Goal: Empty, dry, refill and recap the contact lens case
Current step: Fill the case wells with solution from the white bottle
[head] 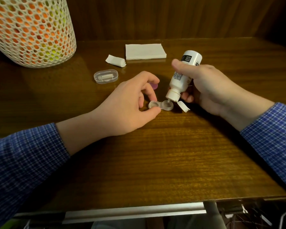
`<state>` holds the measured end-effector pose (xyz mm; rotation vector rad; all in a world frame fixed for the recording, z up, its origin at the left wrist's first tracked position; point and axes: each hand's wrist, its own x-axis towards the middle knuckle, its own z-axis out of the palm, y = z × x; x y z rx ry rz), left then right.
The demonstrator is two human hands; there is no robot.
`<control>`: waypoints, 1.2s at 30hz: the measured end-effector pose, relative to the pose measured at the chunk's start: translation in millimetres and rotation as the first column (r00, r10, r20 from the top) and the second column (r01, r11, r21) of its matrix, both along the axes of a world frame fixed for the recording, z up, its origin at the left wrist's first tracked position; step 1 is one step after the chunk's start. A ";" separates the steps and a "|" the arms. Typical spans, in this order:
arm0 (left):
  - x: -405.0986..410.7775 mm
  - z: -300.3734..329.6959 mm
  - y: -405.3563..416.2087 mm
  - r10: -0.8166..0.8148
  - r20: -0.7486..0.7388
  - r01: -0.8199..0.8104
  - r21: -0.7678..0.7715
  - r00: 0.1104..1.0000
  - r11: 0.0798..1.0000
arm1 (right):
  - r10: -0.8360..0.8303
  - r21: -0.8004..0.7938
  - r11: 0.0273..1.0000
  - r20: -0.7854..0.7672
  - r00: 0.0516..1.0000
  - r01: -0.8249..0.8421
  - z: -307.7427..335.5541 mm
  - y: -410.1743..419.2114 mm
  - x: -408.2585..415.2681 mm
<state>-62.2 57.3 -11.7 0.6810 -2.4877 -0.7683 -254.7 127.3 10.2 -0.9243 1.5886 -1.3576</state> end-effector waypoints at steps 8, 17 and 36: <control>0.7 1.0 0.0 0.008 -0.001 -0.008 -0.001 1.000 1.000 | 0.001 -0.005 1.000 0.008 1.000 -0.001 -0.1 -0.3 -0.8; 0.4 1.2 0.4 0.014 -0.005 -0.014 0.009 1.000 1.000 | 0.006 -0.004 1.000 0.013 1.000 -0.005 -0.1 -0.1 -0.9; 0.7 1.7 0.8 0.005 -0.011 -0.005 0.017 1.000 1.000 | -0.049 0.077 0.996 0.156 0.986 0.038 4.5 -3.5 -10.9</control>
